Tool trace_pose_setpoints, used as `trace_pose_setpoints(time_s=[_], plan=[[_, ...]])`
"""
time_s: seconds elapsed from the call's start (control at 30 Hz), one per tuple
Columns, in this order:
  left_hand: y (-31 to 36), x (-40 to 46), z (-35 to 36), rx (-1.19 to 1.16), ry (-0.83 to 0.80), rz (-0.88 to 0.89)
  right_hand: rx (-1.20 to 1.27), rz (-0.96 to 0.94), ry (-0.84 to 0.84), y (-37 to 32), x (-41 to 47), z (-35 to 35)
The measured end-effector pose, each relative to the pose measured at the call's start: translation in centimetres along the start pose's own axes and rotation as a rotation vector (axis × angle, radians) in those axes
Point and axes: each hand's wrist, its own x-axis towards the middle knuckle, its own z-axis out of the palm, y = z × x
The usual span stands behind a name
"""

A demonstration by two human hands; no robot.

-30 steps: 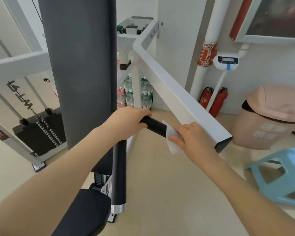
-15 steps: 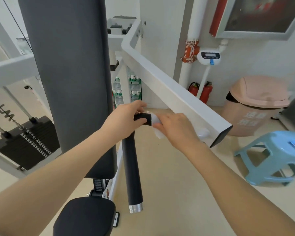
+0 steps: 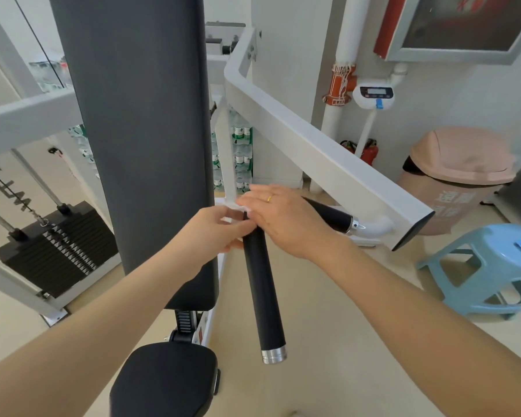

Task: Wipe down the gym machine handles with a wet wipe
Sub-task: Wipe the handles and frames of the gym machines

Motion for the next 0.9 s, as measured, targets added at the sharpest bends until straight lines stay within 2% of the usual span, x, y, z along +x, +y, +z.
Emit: trace_pose_setpoints(time_s=[0.13,0.23,0.27,0.37,0.43,0.6,0.73,0.8,0.9], plan=[[-0.9,-0.6,-0.7,0.02,-0.229,-0.055,0.057,0.022,-0.193,1.5,-0.5,-1.7],[-1.5,-0.9,-0.6,0.005,-0.238,-0.043,0.053,0.271,-0.178,2.5,-0.4,-2.1],[-1.5,-0.9,-0.5,-0.001,-0.227,-0.039,0.045,0.275,-0.155,2.1,-0.4,-2.0],[-1.5,-0.8,-0.4,0.005,-0.209,-0.031,-0.024,0.008,-0.146,0.8,-0.5,-1.2],[-1.1,-0.8,-0.7,0.049,-0.215,-0.004,-0.032,-0.026,-0.19,0.7,0.0,-1.4],[0.1,-0.5,-0.9,0.179,-0.262,0.114,0.081,0.424,-0.121,2.6,-2.5,-1.3],[0.9,0.0,-1.0,0.186,-0.29,0.132,-0.178,0.579,-0.031,3.5,-7.1,-1.3],[1.1,0.3,-1.3,0.183,-0.295,0.133,-0.199,0.548,-0.035,3.1,-6.5,-1.1],[1.0,0.4,-1.4,0.121,-0.313,0.143,-0.077,0.39,0.007,1.0,-3.0,0.1]])
